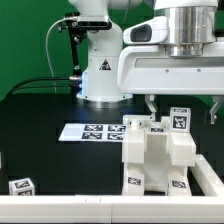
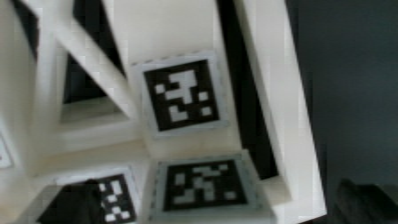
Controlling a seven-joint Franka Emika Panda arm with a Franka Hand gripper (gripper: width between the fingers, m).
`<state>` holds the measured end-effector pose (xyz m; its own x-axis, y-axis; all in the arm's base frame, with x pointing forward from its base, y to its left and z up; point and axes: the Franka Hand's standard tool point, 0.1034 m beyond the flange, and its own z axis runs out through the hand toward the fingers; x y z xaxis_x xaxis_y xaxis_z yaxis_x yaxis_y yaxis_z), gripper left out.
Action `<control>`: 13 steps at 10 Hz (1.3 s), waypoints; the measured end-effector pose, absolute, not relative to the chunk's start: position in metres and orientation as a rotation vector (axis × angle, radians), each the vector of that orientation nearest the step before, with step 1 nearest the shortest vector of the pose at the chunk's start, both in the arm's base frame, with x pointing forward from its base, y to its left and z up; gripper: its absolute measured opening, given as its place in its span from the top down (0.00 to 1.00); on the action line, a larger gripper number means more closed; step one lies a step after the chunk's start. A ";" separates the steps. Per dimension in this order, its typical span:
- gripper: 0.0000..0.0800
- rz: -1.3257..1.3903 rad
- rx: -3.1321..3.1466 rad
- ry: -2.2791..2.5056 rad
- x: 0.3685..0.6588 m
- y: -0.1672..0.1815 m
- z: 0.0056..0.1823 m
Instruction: Assemble chair
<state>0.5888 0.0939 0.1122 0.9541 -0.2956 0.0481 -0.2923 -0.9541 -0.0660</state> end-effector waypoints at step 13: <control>0.67 0.026 -2.294 1.921 0.592 0.094 0.109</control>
Offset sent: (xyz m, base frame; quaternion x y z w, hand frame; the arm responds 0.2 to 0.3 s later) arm 0.0000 0.0000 0.0000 0.0000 0.0000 0.1296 0.9916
